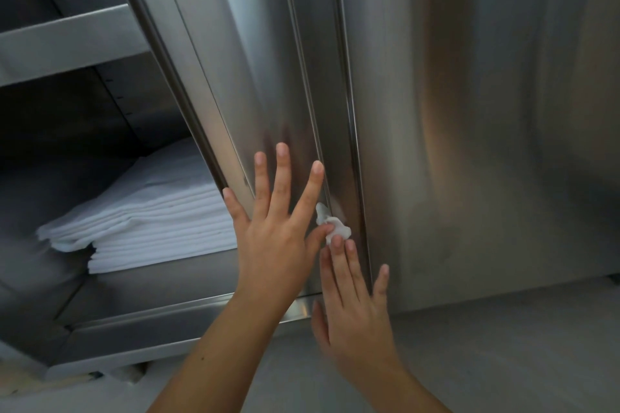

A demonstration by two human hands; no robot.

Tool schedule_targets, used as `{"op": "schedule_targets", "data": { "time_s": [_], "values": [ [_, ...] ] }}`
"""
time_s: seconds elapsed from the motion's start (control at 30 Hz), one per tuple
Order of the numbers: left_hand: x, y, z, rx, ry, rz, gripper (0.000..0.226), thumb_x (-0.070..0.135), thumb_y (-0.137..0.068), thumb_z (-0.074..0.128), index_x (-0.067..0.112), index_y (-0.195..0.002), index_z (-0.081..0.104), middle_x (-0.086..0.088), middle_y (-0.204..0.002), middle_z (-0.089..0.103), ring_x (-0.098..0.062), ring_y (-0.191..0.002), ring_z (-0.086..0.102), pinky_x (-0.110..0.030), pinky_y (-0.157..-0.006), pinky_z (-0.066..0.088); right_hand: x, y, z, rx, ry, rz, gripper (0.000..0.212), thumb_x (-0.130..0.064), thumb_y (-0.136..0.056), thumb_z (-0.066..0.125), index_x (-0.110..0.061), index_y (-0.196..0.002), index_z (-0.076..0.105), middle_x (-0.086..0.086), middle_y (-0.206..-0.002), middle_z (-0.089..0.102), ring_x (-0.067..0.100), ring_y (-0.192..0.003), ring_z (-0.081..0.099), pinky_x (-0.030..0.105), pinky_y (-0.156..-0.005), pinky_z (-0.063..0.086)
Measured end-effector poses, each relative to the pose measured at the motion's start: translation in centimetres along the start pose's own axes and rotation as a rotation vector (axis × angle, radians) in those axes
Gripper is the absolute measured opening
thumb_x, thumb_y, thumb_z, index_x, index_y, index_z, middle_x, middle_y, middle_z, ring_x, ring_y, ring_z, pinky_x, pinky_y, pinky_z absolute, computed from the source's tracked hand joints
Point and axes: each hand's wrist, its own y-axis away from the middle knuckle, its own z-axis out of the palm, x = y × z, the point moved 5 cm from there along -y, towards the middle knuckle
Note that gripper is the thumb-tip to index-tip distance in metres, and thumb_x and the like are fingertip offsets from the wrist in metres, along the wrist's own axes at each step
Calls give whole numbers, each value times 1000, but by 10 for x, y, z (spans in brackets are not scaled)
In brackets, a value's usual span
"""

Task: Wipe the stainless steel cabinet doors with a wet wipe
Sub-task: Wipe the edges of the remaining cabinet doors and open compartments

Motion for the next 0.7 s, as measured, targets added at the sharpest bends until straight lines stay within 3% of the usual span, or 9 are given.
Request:
{"op": "schedule_targets", "data": {
  "time_s": [0.23, 0.5, 0.7],
  "values": [
    [1, 0, 0, 27, 6, 17, 65, 46, -87, 37, 24, -145, 14, -13, -150, 8, -33, -139, 8, -66, -101, 7, 6, -11, -2, -10, -68, -6, 72, -30, -79, 43, -2, -142, 22, 12, -150, 21, 23, -140, 19, 49, -112, 7],
    [-5, -3, -8, 64, 14, 57, 52, 34, -93, 38, 27, -143, 24, -13, -151, 9, -32, -140, 8, -65, -102, 3, 13, -38, -13, 32, -15, -17, 75, -31, -77, 49, -6, -143, 23, 11, -151, 18, 29, -140, 22, 54, -110, 7],
    [-6, -7, -14, 76, 30, 66, 49, 35, -95, 34, 26, -142, 25, -13, -151, 10, -32, -140, 8, -65, -101, 2, 17, -38, -16, 26, -53, -17, 70, -30, -74, 51, -8, -139, 36, 11, -147, 28, 27, -136, 27, 55, -106, 11]
  ]
}}
